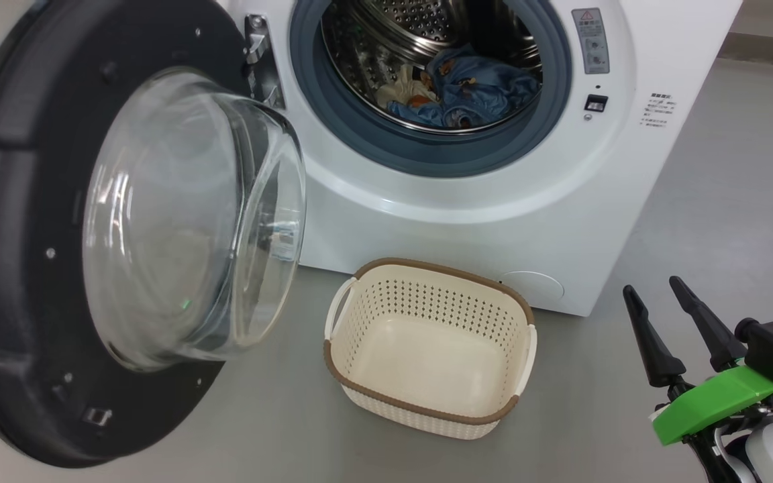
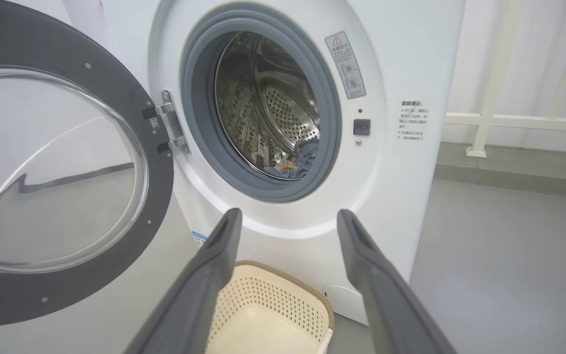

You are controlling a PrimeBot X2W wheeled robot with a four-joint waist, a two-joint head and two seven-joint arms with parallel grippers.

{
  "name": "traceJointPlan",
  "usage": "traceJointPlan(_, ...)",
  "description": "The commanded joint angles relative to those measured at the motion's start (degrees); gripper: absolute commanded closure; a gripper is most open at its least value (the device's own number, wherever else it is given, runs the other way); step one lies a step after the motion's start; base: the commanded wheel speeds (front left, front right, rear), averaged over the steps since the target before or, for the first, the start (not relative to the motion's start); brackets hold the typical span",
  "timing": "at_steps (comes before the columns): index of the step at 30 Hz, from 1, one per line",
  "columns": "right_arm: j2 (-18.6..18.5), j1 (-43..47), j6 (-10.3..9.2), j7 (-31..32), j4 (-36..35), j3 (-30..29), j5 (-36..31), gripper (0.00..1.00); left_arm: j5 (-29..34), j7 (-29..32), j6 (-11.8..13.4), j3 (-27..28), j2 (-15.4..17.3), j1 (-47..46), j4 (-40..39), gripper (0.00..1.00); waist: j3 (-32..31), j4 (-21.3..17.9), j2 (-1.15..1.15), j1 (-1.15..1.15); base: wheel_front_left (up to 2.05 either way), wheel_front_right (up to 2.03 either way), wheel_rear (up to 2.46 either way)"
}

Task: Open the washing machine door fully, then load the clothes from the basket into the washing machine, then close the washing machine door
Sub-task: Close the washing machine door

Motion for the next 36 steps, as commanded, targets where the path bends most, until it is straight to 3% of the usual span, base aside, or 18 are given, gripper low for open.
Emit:
traceJointPlan(1, -0.9, 0.2, 0.26, -0.9, -0.7, 1.3, 0.5, 0.0, -1.1, 1.4, 0.6, 1.4, 2.2, -0.1, -3.7, 1.0, -0.4, -0.5, 0.0, 0.0, 0.0, 0.0, 0.0)
traceJointPlan(15, 1.2, -1.4, 0.26, -3.6, 2.6, 2.6, 1.6, 0.0, -6.9, 6.3, 9.5, 1.5, -4.3, 5.8, -27.3, 1.0, 0.8, -6.3, 0.0, 0.0, 0.0, 0.0, 0.0)
traceJointPlan(36, 4.1, -2.8, 0.26, -4.2, 2.4, 0.5, 0.8, 0.0, -6.0, 2.9, 8.2, 1.0, -7.3, 2.8, -34.7, 1.0, 3.8, -24.5, 0.0, 0.0, 0.0, 0.0, 0.0)
